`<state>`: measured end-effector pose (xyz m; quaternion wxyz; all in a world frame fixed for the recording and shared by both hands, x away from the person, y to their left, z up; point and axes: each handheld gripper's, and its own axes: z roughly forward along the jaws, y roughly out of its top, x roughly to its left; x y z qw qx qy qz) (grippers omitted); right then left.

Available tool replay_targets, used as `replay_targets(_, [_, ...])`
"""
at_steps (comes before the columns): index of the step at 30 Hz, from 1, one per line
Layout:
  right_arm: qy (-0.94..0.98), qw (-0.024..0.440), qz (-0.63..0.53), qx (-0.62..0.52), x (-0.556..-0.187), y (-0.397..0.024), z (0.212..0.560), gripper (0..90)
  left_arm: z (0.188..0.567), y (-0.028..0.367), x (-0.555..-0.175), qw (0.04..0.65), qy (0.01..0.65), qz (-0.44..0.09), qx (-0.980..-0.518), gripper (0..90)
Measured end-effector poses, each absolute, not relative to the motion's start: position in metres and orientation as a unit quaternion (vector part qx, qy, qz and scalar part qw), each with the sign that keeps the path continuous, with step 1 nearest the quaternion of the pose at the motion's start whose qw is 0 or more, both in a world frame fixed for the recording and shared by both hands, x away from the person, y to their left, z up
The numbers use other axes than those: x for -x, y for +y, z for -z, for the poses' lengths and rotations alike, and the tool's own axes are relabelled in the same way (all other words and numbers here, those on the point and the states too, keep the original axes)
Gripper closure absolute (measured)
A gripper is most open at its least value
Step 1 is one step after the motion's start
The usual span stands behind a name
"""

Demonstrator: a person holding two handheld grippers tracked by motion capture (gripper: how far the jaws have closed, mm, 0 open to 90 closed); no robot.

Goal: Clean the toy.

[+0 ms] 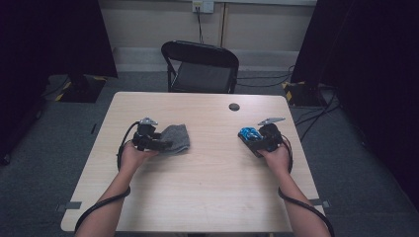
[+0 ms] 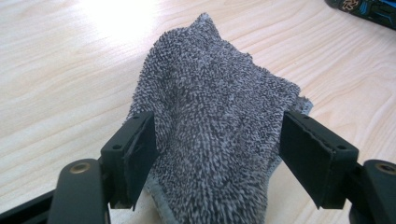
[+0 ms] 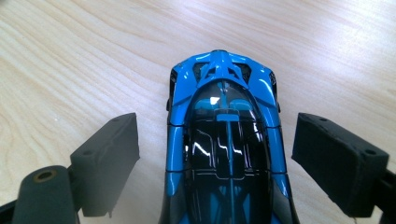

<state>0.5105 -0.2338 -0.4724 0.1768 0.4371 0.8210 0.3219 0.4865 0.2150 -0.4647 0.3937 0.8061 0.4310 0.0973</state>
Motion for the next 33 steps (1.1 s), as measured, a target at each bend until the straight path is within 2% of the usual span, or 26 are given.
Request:
replay_targets(8, [0.823, 0.178, -0.323, -0.433, -0.506, -0.234, 0.465, 13.1, 0.457, 0.213, -0.483, 0.396, 0.427, -0.092, -0.808, 21.3])
replay_targets(14, [0.819, 0.188, -0.329, -0.432, -0.5, -0.236, 0.459, 8.3, 0.453, 0.206, -0.481, 0.395, 0.425, -0.096, -0.809, 15.1])
replay_targets(17, [0.82, 0.191, -0.327, -0.429, -0.497, -0.236, 0.459, 8.2, 0.451, 0.2, -0.48, 0.377, 0.424, -0.117, -0.815, 15.4])
replay_targets(33, [0.825, 0.199, -0.337, -0.408, -0.483, -0.231, 0.449, 5.6, 0.443, 0.179, -0.475, 0.383, 0.383, -0.106, -0.834, 15.3])
